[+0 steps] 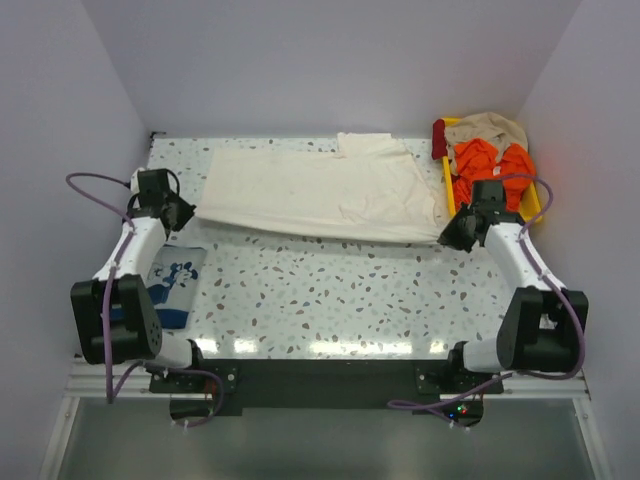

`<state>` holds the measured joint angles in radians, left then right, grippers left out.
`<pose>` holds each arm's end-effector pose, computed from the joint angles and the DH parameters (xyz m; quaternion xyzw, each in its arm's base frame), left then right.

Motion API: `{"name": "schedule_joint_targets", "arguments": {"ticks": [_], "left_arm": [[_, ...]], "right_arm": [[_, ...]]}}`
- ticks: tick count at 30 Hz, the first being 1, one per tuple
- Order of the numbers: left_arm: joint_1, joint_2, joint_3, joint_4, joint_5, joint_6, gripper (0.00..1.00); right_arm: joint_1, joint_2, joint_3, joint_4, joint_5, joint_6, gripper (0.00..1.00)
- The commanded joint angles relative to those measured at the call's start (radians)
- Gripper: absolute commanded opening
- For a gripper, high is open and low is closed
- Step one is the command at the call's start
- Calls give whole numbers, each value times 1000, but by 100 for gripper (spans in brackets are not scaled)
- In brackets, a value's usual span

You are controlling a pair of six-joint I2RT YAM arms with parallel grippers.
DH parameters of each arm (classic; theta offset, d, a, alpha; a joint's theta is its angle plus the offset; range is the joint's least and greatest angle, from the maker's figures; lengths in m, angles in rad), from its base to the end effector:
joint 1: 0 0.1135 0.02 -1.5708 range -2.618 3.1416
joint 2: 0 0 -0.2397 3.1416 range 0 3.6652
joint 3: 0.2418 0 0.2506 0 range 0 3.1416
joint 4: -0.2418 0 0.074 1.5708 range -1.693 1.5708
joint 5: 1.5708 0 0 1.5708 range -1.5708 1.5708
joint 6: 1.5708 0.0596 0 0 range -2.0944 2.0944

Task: Fold and stack the t-shirts
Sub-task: Fold the tshirt

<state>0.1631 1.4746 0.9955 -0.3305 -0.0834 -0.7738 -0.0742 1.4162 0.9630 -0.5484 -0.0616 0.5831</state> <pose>0.3273 0.0589 0.1966 -0.4326 0.8207 -0.0747 0.3656 0.2995 -0.0186 0.1853 0.3015 0.9108 0.0992 0.2642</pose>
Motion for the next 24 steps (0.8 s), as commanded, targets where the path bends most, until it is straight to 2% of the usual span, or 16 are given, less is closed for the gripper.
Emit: {"name": "schedule_joint_targets", "arguments": {"ticks": [1, 6, 17, 19, 20, 21, 22, 23, 24], "left_arm": [[4, -89, -52, -38, -49, 44, 0], [4, -209, -158, -71, -64, 54, 0], [4, -451, -397, -114, -53, 31, 0], [4, -456, -409, -122, -41, 30, 2], [6, -461, -409, -125, -38, 31, 19], [4, -468, -409, -122, -32, 30, 28], [4, -476, -406, -117, -23, 31, 35], [4, -493, -403, -113, -19, 31, 47], [6, -496, -382, -113, -19, 33, 50]], "right_arm": [[-33, -100, -3, -136, 59, -3, 0], [-41, -201, -39, -243, 114, 18, 0], [-50, -416, -181, -343, 160, 86, 0], [-50, -439, -199, -340, 154, 95, 14], [-52, -441, -198, -338, 143, 93, 20], [-50, -438, -192, -338, 138, 81, 34], [-52, -435, -187, -331, 134, 77, 41], [-52, -433, -185, -325, 131, 70, 48], [-50, -424, -173, -315, 120, 49, 57]]}}
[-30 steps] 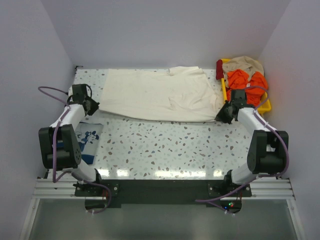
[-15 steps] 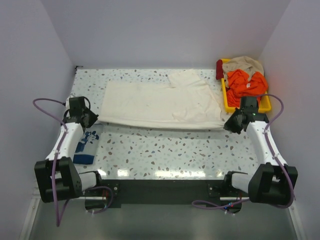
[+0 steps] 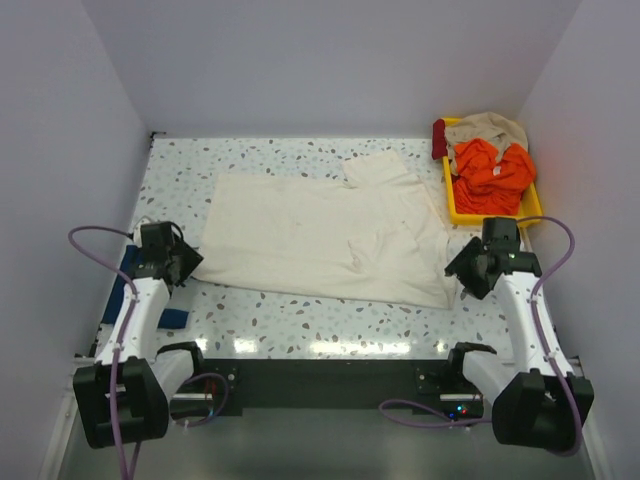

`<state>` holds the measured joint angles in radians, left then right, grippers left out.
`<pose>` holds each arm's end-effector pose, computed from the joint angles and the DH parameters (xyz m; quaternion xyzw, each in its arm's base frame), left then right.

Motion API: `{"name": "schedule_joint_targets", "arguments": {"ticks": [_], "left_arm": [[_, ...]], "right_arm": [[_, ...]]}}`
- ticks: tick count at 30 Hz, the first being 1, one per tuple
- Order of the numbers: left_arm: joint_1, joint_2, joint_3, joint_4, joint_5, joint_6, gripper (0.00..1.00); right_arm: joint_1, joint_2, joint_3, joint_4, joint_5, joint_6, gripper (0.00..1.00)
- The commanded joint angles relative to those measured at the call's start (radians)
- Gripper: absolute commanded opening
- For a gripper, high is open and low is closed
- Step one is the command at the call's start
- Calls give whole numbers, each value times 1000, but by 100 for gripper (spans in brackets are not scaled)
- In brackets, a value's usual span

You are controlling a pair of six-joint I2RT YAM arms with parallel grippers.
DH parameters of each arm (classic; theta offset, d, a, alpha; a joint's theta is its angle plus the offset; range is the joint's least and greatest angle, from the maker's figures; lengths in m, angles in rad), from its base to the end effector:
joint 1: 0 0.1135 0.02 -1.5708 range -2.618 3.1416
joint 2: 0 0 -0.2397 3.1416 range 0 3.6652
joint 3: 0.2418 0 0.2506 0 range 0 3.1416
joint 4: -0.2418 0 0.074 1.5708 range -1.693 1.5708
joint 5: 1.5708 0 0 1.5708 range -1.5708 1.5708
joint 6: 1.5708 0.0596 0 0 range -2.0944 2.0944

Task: Fold and stack the t-shirts
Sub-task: Fold the tshirt

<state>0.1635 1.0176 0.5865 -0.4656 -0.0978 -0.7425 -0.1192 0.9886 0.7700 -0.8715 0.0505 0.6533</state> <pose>0.2195 0.0421 0.1661 -0.4271 0.8405 -0.0501 0.3297 0.1987 -0.0268 0.2011 0.3713 0.8971 0.0391 0.2360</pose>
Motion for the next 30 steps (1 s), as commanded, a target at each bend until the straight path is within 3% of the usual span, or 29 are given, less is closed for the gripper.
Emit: {"name": "schedule_joint_targets", "arguments": {"ticks": [1, 7, 12, 21, 26, 30], "left_arm": [[4, -40, 42, 24, 1, 6, 53], [2, 129, 220, 114, 108, 48, 56], [-7, 334, 377, 249, 191, 91, 56], [-47, 781, 700, 312, 199, 195, 58], [-70, 941, 881, 266, 155, 259, 58], [-79, 1047, 975, 243, 103, 291, 58]], "right_arm": [[-7, 10, 25, 17, 5, -30, 61], [-4, 97, 57, 248, -242, -118, 71], [4, 345, 225, 400, -307, -167, 72], [62, 748, 626, 493, -261, -207, 65], [112, 1014, 915, 439, -215, -254, 60], [162, 1131, 1046, 420, -157, -280, 58]]}}
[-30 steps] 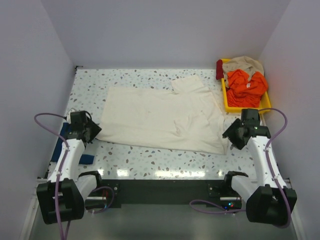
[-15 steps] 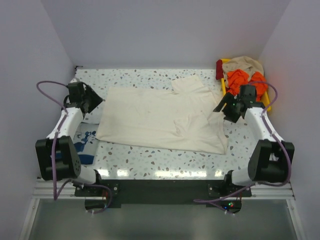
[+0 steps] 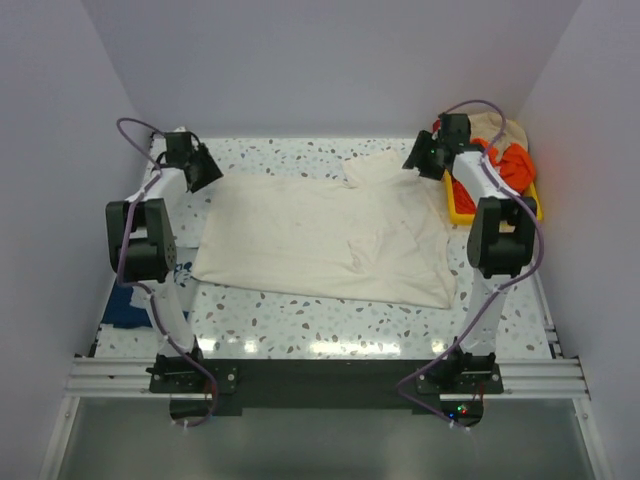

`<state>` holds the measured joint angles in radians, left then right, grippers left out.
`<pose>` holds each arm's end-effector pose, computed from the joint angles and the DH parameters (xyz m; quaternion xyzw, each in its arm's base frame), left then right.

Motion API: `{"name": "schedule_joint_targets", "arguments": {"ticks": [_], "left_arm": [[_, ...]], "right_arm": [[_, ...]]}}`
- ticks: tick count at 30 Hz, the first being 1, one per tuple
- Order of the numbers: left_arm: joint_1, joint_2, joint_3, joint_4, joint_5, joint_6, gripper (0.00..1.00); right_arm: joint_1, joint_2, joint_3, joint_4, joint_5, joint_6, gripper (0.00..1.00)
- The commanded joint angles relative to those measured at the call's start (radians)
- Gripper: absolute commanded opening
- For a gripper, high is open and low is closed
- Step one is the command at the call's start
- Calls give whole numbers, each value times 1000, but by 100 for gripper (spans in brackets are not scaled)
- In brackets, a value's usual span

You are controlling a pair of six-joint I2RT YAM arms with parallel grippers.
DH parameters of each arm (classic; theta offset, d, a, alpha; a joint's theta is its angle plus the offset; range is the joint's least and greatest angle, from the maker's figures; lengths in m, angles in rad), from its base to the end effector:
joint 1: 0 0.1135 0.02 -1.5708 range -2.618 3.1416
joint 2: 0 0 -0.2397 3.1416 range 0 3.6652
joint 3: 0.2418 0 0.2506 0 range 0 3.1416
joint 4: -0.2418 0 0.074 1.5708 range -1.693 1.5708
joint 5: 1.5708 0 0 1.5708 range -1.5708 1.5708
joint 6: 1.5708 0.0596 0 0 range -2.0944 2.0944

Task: Fold and stack the t-shirts
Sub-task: Fold the tshirt

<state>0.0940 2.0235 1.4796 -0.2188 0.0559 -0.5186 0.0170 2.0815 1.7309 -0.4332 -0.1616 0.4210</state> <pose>0.4589 0.0399 0.1623 -0.2667 0.8797 -0.1079 0.3788 0.4801 0.0178 0.2016 0.1544 0.9081 0.1558 0.3569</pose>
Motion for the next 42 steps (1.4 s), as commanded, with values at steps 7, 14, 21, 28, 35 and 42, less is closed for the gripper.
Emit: {"name": "schedule_joint_targets", "arguments": {"ticks": [7, 14, 21, 28, 35, 42], "left_arm": [[-36, 190, 263, -48, -77, 109, 50], [-56, 257, 306, -59, -129, 126, 47], [-73, 320, 380, -94, -169, 144, 40], [-86, 327, 409, -100, -220, 170, 39], [-85, 371, 479, -142, -263, 207, 38], [-86, 396, 493, -149, -246, 215, 36]], "right_arm": [[28, 109, 141, -13, 94, -87, 56], [28, 112, 107, 17, 88, -100, 56], [28, 114, 102, 16, 99, -123, 55], [28, 132, 124, 8, 94, -137, 55], [26, 143, 128, 7, 96, -143, 55], [26, 160, 147, -4, 111, -156, 55]]}}
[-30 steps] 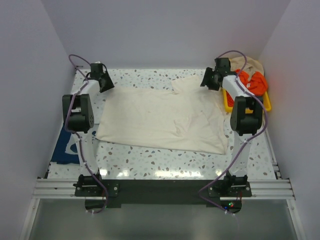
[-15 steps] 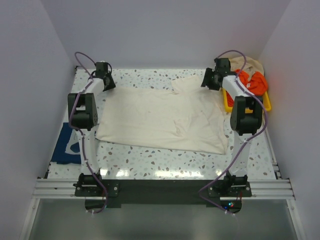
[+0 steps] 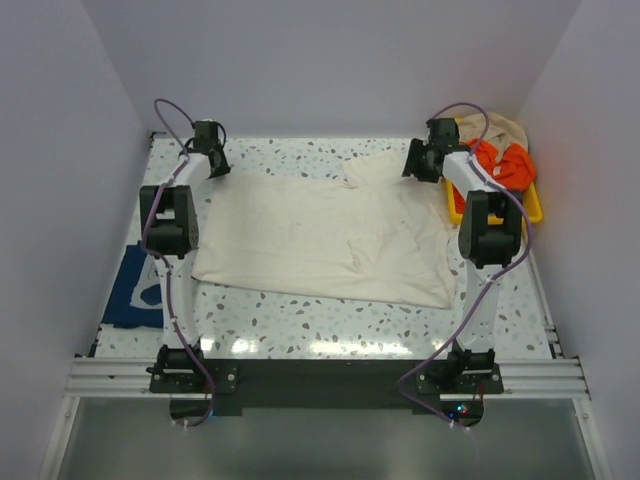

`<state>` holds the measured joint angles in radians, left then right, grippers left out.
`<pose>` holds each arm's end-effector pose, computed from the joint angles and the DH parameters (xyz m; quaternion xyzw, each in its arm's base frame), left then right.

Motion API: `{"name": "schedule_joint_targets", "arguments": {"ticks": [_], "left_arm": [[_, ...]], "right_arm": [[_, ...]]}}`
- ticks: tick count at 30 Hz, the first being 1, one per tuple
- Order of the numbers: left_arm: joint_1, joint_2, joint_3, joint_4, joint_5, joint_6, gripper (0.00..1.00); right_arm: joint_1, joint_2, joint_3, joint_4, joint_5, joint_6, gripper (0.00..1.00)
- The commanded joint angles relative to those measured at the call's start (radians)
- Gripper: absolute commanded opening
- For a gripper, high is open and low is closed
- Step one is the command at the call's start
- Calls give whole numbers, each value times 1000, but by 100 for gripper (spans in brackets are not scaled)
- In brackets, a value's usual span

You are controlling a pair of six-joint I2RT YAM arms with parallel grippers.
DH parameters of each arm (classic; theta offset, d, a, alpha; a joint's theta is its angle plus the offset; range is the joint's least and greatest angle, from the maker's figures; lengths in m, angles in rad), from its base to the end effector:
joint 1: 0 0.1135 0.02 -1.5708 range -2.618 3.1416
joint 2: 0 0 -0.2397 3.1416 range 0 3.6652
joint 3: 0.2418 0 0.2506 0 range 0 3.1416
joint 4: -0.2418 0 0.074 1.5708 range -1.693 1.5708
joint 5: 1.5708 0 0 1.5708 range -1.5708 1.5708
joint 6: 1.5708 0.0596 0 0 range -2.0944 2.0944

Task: Fold and stack the t-shirts
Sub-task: Fold the tshirt

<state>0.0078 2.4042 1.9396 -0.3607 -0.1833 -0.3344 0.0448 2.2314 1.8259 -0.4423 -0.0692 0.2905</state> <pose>0.5317 0.0150 0.1219 -0.1907 0.9082 0.0251 0.3717 0.5019 0.0266 0.1619 0.1024 0.9293 0.0909 0.3431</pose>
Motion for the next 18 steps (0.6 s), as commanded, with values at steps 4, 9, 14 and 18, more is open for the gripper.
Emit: {"name": "schedule_joint_targets", "arguments": {"ticks": [4, 9, 14, 18], "left_arm": [[0, 26, 32, 2, 18, 28, 32], [1, 29, 22, 17, 42, 21, 22], [0, 13, 6, 37, 44, 17, 12], [0, -8, -33, 72, 39, 12, 5]], "right_arm": [[-2, 20, 62, -1, 25, -36, 55], [-5, 20, 61, -10, 40, -50, 55], [-11, 25, 67, -13, 51, -65, 55], [-13, 39, 79, -30, 54, -70, 55]]}}
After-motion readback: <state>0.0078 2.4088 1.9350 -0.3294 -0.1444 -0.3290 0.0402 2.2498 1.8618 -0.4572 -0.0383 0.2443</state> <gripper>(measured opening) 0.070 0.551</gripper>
